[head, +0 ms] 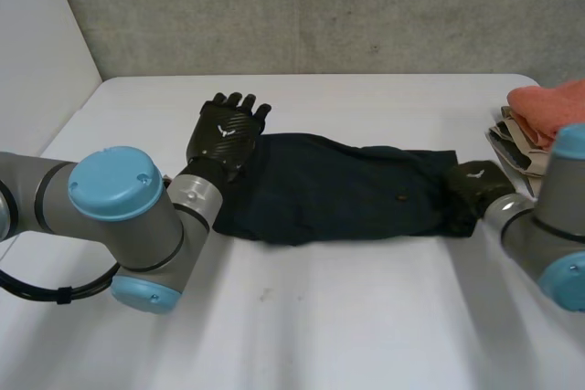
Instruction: Fold the laundry.
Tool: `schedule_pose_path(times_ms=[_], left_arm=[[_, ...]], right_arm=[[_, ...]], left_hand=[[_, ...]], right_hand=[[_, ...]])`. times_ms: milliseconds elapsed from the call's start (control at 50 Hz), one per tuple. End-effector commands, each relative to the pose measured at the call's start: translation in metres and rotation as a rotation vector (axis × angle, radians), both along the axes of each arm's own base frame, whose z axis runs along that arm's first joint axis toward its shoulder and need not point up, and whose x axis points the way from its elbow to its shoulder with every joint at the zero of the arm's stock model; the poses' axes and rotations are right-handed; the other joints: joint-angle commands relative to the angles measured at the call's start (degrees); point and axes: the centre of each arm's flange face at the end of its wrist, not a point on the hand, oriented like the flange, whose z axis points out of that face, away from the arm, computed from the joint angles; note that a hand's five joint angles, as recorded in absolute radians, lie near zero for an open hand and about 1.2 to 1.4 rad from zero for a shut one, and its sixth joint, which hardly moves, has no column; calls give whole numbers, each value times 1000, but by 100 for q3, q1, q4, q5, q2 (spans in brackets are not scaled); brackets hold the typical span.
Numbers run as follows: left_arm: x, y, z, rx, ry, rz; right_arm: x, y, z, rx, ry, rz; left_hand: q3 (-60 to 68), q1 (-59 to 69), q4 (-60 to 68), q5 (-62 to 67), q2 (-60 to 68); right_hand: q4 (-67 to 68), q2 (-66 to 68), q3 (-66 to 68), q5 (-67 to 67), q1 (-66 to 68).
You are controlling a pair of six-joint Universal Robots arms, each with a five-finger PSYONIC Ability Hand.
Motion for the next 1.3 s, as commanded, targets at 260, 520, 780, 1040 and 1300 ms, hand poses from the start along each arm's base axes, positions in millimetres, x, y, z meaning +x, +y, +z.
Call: schedule_pose_path(times_ms=[260,520,780,1040,1300], left_arm=[[18,13,16,8,20,24],[18,18,36,3,104,12],[-3,16,64,-59,146,-29],[-59,21,55,74,171,-136],[-88,24,-15,300,-4,-123]], right_arm=[[-19,-13,66,-358,502,154],[130,92,41,-513,289,845],[127,103,48,-378,107,821],[54,28,114,-71,-467,215],[50,-13,68,53,-313,125]], left_hand=[[-223,-105,-176,-269,-176],[-223,-105,-176,-269,-176],[-223,-105,-176,-269,-176],[-139,-21,-92,-185,-92],[12,130,59,-34,59]], right_hand=[[1191,1262,1340,1871,2846],[1191,1262,1340,1871,2846],[-5809,-5738,-5660,-5129,-4154],[-5809,-5738,-5660,-5129,-4154],[-5809,-5738,-5660,-5129,-4154]])
